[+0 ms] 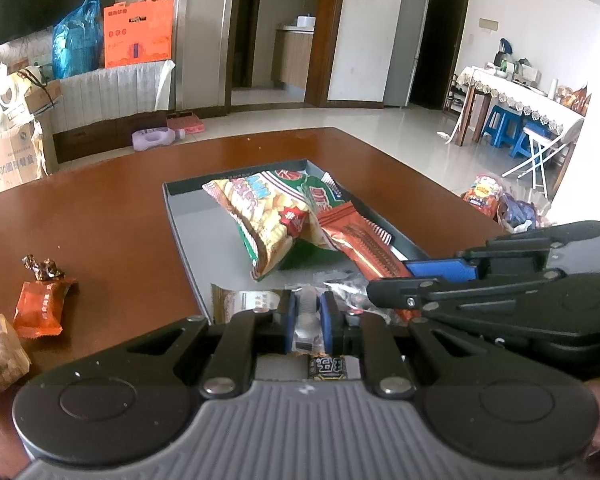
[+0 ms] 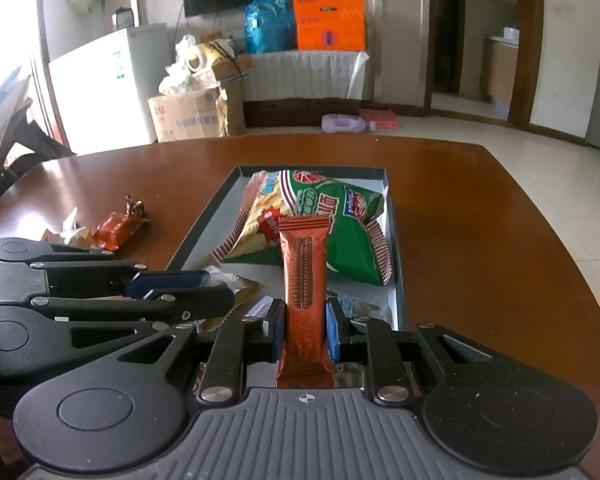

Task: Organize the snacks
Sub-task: 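Lower the small packet and wafer bar into the box and open both tools, then move both tools back from the box to the snack pile, then grasp the paper-wrapped pastry with the left tool while the right tool grasps the orange candy packet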

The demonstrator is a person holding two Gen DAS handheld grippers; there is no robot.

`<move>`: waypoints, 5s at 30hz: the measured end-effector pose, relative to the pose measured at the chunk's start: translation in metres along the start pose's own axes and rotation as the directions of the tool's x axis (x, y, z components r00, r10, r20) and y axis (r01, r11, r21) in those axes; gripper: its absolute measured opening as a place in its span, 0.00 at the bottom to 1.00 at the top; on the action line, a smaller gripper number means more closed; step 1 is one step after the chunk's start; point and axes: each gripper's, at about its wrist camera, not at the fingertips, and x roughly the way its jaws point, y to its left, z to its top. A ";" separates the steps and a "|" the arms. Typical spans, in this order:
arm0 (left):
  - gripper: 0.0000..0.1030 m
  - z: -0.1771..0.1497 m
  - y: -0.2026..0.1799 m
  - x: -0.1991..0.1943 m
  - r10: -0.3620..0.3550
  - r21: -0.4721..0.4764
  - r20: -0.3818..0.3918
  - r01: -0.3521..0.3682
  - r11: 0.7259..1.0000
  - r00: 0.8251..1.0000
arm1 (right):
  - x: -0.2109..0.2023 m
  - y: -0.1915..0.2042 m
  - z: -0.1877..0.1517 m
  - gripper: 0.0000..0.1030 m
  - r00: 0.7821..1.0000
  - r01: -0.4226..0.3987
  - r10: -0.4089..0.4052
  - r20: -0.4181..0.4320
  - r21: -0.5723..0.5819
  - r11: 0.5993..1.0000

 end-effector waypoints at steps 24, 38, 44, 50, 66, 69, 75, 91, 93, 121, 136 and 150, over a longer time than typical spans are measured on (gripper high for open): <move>0.10 -0.001 -0.002 0.000 0.010 0.008 -0.008 -0.010 1.000 1.000 | 0.001 -0.002 0.000 0.24 1.000 0.002 -0.002 -0.013 -0.003 1.000; 0.11 -0.001 -0.003 -0.001 0.006 0.006 -0.018 -0.006 1.000 1.000 | -0.007 -0.004 0.003 0.29 1.000 0.001 -0.001 0.016 0.019 1.000; 0.12 0.001 0.000 -0.001 -0.002 -0.010 -0.018 0.002 1.000 1.000 | -0.009 -0.005 0.004 0.31 0.999 -0.002 0.001 0.036 0.027 1.000; 0.18 0.000 0.001 -0.002 0.014 -0.003 -0.011 -0.014 1.000 1.000 | -0.011 -0.005 0.005 0.31 0.999 -0.004 0.002 0.045 0.038 0.999; 0.45 0.000 0.021 -0.034 0.042 -0.008 0.044 -0.042 0.999 0.998 | -0.021 0.008 0.016 0.37 0.990 -0.058 0.050 0.135 0.059 0.997; 0.53 -0.001 0.026 -0.040 0.061 -0.013 0.051 -0.060 0.998 0.997 | -0.022 0.009 0.018 0.38 0.988 -0.068 0.056 0.146 0.075 0.995; 0.62 -0.003 0.041 -0.057 0.092 -0.024 0.060 -0.091 0.996 0.994 | -0.019 0.020 0.021 0.41 0.989 -0.071 0.062 0.136 0.057 0.996; 0.62 -0.015 0.080 -0.092 0.185 -0.061 0.049 -0.182 0.981 0.982 | -0.012 0.052 0.027 0.57 0.985 -0.119 0.114 0.132 0.028 0.993; 0.62 -0.016 0.084 -0.097 0.199 -0.064 0.048 -0.195 0.979 0.979 | -0.012 0.057 0.028 0.58 0.983 -0.125 0.121 0.135 0.022 0.992; 0.62 -0.045 0.174 -0.153 0.327 -0.153 0.011 -0.321 0.935 0.945 | 0.029 0.150 0.050 0.65 0.977 -0.192 0.195 0.091 -0.044 0.980; 0.62 -0.056 0.196 -0.136 0.317 -0.212 -0.016 -0.313 0.926 0.948 | 0.075 0.179 0.060 0.66 0.977 -0.214 0.214 0.015 0.013 0.977; 0.62 -0.064 0.217 -0.116 0.220 -0.259 0.008 -0.211 0.943 0.975 | 0.122 0.192 0.066 0.66 0.980 -0.195 0.197 -0.042 0.036 0.980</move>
